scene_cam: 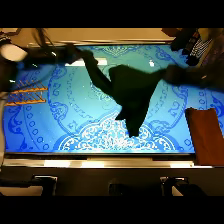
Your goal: Fold the clothes and pants, and hang the long-sleeved shirts on hangers.
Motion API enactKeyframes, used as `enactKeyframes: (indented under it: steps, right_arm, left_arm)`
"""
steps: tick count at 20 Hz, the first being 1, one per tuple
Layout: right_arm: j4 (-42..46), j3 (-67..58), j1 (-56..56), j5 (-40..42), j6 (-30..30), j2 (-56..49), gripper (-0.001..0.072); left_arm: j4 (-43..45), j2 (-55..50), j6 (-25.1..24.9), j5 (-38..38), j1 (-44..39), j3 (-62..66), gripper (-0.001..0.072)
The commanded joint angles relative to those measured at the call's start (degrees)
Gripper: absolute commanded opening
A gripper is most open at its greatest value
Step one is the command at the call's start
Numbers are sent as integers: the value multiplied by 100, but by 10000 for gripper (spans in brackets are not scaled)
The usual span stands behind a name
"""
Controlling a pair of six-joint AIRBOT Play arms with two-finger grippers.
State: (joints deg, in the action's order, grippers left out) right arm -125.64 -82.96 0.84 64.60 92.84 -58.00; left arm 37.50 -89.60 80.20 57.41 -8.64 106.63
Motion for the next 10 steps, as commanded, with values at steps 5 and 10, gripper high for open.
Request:
enactKeyframes:
  steps: [5, 10]
  right_arm:
    - [-184, -3082, 7, -448, -170, 660, 26]
    - [57, -3416, 7, -898, -634, 960, 26]
  left_arm:
    - [1320, 2356, 146, -149, 319, 1163, 15]
    - [2417, 3195, 1104, -144, 319, 1163, 15]
